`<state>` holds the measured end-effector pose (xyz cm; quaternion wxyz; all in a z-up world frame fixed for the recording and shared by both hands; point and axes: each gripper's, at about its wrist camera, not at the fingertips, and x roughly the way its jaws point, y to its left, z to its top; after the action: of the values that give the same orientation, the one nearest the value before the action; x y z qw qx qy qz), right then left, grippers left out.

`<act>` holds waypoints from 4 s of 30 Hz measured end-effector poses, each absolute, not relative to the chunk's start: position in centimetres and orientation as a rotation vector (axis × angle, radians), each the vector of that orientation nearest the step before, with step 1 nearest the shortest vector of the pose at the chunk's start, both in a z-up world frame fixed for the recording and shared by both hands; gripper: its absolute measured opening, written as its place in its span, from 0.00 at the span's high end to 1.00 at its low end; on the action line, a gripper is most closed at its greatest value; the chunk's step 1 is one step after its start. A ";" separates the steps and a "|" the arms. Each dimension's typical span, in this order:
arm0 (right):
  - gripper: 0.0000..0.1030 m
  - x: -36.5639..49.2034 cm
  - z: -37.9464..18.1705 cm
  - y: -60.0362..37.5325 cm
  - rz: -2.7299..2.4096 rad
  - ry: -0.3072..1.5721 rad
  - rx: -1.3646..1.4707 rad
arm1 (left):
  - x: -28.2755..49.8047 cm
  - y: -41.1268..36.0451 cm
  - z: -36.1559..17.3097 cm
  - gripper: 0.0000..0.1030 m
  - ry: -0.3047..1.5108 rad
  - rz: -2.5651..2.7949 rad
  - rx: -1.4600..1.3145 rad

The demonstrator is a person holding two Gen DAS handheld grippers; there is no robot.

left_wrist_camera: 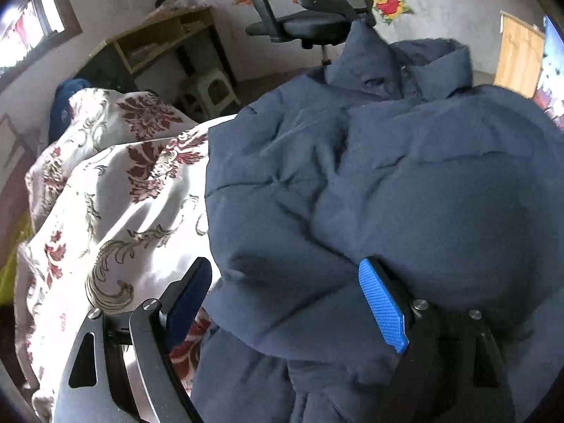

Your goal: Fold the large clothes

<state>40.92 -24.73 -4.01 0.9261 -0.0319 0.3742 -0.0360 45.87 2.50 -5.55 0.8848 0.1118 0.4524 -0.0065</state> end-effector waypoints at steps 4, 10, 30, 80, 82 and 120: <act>0.22 39.3 -2.4 -24.7 -0.077 0.732 -0.079 | 44.0 1.8 -3.7 0.21 0.901 -0.046 0.268; 0.16 35.6 1.2 -24.5 -0.030 0.619 -0.051 | 40.1 0.8 0.6 0.21 0.786 -0.069 0.302; 0.00 28.3 8.7 -21.9 -0.036 0.427 0.001 | 33.3 1.5 8.6 0.04 0.503 -0.101 0.189; 0.00 44.8 11.5 -25.9 -0.067 0.593 0.091 | 43.2 0.7 12.4 0.01 0.306 -0.159 0.246; 0.00 46.0 10.5 -26.0 -0.052 0.610 0.087 | 44.4 0.3 11.8 0.01 0.334 -0.154 0.247; 0.00 66.4 -0.3 -32.3 0.151 0.760 0.373 | 65.7 -2.3 2.7 0.01 0.755 -0.084 0.042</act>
<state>66.38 -32.30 -0.27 0.9090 0.1806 0.3684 0.0734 65.70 -2.33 2.69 0.9286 0.0204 0.3683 -0.0412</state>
